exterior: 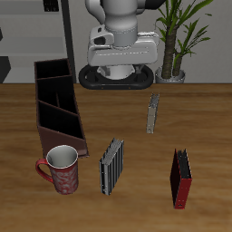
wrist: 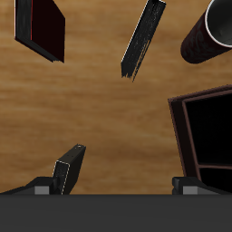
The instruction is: Place the red mug into the right desk caddy's right compartment
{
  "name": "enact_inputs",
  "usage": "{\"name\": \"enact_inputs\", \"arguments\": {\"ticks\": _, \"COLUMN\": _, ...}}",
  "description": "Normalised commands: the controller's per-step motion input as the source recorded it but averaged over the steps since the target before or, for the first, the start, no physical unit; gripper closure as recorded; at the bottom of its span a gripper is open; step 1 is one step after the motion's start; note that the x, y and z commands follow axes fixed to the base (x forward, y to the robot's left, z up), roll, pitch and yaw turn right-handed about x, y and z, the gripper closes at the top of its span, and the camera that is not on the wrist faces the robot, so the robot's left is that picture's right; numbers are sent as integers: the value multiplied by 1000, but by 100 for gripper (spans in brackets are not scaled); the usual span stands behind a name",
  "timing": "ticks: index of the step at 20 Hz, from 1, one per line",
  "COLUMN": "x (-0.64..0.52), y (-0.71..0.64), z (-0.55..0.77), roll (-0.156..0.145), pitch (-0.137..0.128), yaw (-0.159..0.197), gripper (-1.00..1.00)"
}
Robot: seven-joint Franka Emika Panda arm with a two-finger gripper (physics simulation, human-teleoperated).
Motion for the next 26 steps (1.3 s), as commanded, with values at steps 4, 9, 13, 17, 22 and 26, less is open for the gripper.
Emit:
{"name": "enact_inputs", "arguments": {"ticks": 4, "x": 330, "y": -415, "z": 103, "roll": -7, "pitch": 14, "yaw": 1, "gripper": -100}}
{"name": "enact_inputs", "arguments": {"ticks": 9, "x": 240, "y": -337, "z": 37, "roll": -21, "pitch": 4, "yaw": 1, "gripper": -100}}
{"name": "enact_inputs", "arguments": {"ticks": 13, "x": 302, "y": -588, "z": 90, "roll": -67, "pitch": -7, "yaw": -22, "gripper": -100}}
{"name": "enact_inputs", "arguments": {"ticks": 17, "x": 264, "y": -442, "z": 46, "roll": -14, "pitch": -14, "yaw": -14, "gripper": -100}}
{"name": "enact_inputs", "arguments": {"ticks": 22, "x": 221, "y": -307, "z": 83, "roll": -4, "pitch": -10, "yaw": -11, "gripper": -100}}
{"name": "enact_inputs", "arguments": {"ticks": 26, "x": 240, "y": -327, "z": 169, "roll": 4, "pitch": -6, "yaw": -1, "gripper": -100}}
